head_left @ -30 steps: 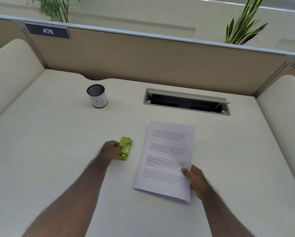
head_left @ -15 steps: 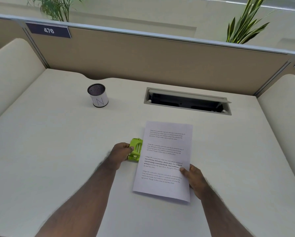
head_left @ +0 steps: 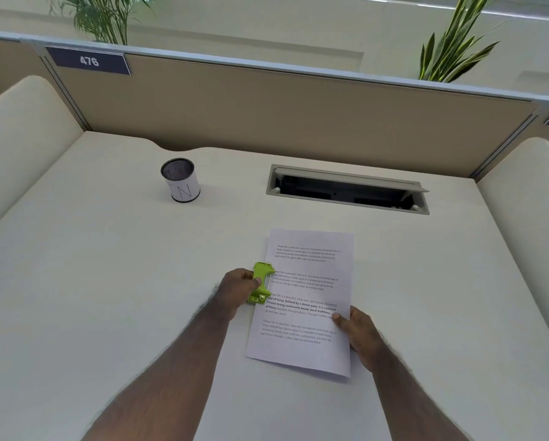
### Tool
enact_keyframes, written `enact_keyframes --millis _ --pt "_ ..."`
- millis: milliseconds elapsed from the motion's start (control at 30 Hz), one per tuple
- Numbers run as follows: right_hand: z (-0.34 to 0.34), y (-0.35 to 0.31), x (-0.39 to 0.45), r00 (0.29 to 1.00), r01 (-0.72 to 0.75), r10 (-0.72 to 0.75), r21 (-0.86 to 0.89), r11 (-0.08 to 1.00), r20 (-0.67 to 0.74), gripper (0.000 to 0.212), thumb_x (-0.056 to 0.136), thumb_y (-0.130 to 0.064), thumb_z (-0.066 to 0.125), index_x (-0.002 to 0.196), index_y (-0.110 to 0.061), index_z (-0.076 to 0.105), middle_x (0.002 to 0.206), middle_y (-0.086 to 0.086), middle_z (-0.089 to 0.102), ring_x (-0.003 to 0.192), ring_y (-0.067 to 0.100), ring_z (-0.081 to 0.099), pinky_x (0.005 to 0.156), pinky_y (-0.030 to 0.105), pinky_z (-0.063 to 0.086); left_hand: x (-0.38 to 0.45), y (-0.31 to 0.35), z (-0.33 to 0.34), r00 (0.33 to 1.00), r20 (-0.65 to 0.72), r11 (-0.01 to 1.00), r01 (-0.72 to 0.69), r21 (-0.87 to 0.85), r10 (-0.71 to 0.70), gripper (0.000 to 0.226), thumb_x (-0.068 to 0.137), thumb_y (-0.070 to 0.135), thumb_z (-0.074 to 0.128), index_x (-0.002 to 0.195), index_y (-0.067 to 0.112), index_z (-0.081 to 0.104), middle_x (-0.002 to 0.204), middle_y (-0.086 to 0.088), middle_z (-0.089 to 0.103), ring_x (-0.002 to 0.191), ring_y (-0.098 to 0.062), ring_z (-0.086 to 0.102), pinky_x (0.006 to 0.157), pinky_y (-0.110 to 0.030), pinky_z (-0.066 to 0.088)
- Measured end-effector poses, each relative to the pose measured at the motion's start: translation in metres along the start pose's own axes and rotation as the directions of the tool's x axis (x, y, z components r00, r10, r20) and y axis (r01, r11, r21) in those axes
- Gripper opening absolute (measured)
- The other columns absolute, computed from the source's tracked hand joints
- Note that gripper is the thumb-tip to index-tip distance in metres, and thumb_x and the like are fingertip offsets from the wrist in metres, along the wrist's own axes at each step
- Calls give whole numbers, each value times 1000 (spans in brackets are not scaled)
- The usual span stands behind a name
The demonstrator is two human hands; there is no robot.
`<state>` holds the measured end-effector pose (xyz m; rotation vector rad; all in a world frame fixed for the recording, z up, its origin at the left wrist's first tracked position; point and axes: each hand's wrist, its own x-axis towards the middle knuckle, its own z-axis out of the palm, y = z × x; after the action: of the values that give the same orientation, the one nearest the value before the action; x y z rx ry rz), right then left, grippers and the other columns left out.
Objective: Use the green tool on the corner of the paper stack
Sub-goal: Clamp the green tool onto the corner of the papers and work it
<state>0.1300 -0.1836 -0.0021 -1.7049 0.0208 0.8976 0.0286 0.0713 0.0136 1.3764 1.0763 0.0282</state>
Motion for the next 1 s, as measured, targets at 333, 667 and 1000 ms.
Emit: enact_keyframes --millis 333,667,1000 --pt "2 -4 -1 1000 12 -12 -48 999 4 26 97 -4 56 122 -3 62 118 17 70 110 37 66 96 50 53 13 11 -4 982 88 986 167 -22 -165 30 82 -1 70 110 -11 65 109 -29 68 95 -40 69 86 -53 57" --pt "0 -1 0 1000 8 -7 -40 999 20 24 96 -5 56 119 -5 64 115 15 72 100 29 69 91 44 55 21 19 -6 950 145 957 287 -47 -278 24 85 -6 64 109 -7 62 82 -21 67 44 -20 67 44 -31 59" --pt "-2 6 6 1000 -3 3 -24 1000 12 27 96 -5 58 121 -4 64 117 16 72 109 37 67 97 53 52 33 10 -2 963 58 964 265 -38 -263 27 81 -7 68 107 -10 65 84 -20 66 62 -27 62 48 -32 57"
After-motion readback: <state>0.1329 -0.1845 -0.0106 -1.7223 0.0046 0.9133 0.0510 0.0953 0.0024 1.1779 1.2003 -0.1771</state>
